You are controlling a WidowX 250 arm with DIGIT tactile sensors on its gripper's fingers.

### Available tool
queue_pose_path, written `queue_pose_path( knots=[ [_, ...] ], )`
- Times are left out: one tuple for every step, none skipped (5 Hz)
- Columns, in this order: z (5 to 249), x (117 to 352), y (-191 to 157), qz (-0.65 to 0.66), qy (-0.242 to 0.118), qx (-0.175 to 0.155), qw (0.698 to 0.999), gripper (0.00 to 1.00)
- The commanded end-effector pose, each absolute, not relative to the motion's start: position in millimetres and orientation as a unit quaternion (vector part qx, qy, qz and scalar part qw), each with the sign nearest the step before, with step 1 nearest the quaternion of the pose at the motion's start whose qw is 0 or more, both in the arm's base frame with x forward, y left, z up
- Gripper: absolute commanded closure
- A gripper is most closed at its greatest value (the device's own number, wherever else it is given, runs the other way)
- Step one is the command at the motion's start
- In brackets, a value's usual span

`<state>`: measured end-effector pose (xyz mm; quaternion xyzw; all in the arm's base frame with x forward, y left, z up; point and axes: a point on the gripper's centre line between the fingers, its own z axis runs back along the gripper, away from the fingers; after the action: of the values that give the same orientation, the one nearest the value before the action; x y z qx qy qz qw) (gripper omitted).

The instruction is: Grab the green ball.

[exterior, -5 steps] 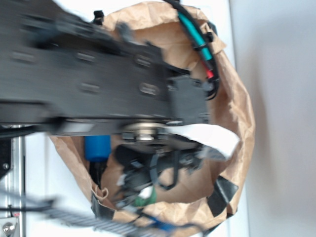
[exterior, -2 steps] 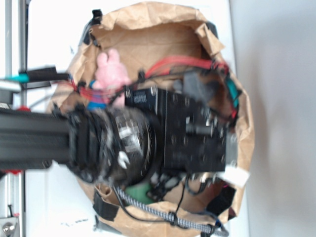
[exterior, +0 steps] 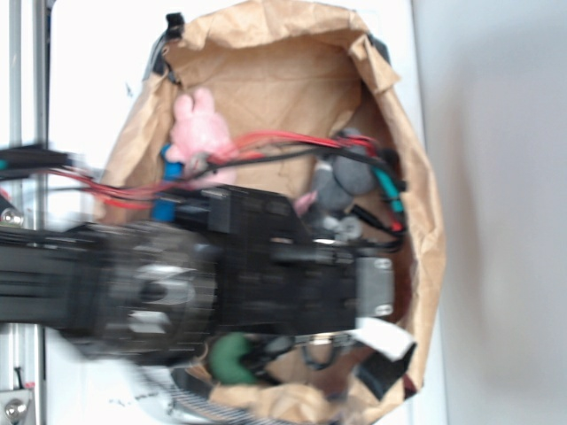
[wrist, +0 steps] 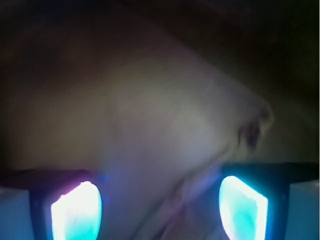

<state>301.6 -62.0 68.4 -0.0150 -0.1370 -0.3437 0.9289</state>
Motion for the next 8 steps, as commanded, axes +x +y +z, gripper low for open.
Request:
queue_pose_path(
  knots=[
    [126.1, 306.5, -44.4, -0.301, -0.215, -0.032, 0.928, 0.0],
    [126.3, 311.7, -42.6, -0.3, -0.208, -0.047, 0.93, 0.0],
    [119.2, 312.2, -52.3, -0.322, -0.193, -0.084, 0.923, 0.0],
    [106.5, 308.9, -67.4, -0.343, -0.165, -0.099, 0.92, 0.0],
    [90.6, 299.8, -87.1, -0.379, -0.143, -0.13, 0.905, 0.0],
    [70.6, 294.9, -102.3, -0.402, -0.128, -0.132, 0.897, 0.0],
    [60.8, 290.5, -114.3, -0.424, -0.134, -0.153, 0.882, 0.0],
    [60.2, 287.0, -112.7, -0.439, -0.149, -0.2, 0.863, 0.0]
  ],
)
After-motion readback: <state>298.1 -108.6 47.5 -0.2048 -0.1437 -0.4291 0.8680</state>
